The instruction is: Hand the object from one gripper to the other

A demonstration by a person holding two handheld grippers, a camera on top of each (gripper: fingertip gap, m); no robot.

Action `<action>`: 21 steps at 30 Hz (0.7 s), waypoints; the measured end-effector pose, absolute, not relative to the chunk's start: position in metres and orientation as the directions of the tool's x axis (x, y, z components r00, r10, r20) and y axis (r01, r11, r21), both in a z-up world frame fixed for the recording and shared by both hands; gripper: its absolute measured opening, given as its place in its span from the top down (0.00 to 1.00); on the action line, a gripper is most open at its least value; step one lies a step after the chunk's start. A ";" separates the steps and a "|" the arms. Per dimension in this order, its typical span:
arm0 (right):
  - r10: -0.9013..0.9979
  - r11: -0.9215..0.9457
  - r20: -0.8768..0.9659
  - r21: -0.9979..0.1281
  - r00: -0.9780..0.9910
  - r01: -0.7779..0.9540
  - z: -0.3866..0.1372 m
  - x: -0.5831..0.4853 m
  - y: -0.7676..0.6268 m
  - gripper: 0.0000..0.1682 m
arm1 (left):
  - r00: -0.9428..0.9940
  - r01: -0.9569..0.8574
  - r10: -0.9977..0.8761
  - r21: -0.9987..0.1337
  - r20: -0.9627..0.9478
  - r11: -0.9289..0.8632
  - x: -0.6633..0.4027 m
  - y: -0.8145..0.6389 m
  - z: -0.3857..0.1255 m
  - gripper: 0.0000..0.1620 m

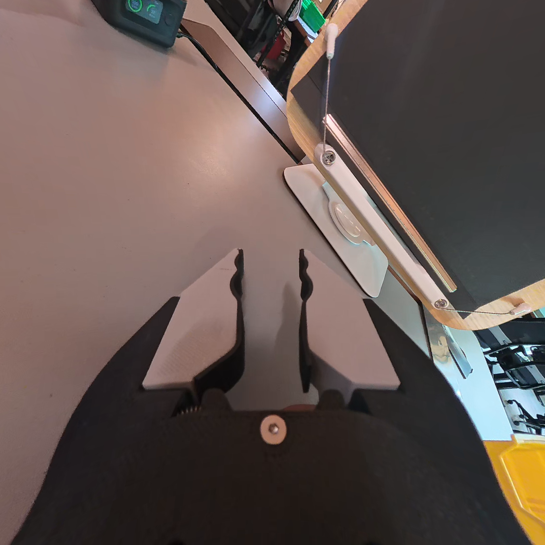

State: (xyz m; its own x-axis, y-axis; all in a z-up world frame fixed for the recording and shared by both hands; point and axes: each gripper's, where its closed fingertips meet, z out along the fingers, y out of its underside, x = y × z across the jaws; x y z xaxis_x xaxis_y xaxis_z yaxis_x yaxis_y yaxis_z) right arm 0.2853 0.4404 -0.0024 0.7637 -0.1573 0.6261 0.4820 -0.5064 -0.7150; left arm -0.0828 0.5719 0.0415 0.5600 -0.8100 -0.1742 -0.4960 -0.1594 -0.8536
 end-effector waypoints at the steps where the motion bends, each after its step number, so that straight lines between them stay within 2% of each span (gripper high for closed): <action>1: -0.156 -0.508 0.629 -0.713 0.761 0.484 -0.003 0.285 0.440 0.80 | 0.557 -0.502 -0.813 -0.849 -0.169 -0.167 -0.079 0.572 0.038 0.71; 3: -0.155 -0.509 0.634 -0.709 0.758 0.489 -0.003 0.285 0.441 0.80 | 0.541 -0.519 -0.828 -0.833 -0.149 -0.189 -0.070 0.569 0.029 0.72; 9: -0.160 -0.508 0.633 -0.711 0.758 0.486 -0.002 0.286 0.440 0.81 | 0.452 -0.700 -0.863 -0.690 -0.228 -0.184 -0.069 0.556 -0.004 0.73; 16: -0.156 -0.512 0.640 -0.704 0.752 0.493 -0.003 0.286 0.440 0.82 | 0.408 -0.742 -0.878 -0.652 -0.252 -0.158 -0.078 0.547 -0.007 0.78; 21: -0.155 -0.511 0.641 -0.703 0.751 0.494 -0.003 0.285 0.441 0.82 | 0.331 -0.765 -0.927 -0.625 -0.179 -0.152 -0.079 0.528 -0.015 0.93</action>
State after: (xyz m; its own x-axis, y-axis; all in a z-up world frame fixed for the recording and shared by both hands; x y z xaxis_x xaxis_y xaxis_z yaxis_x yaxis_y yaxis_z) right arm 0.2853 0.4405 -0.0031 0.7514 -0.1554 0.6413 0.4943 -0.5112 -0.7031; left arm -0.0791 0.5280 -0.0150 0.3307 -0.9266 -0.1788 -0.7652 -0.1524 -0.6255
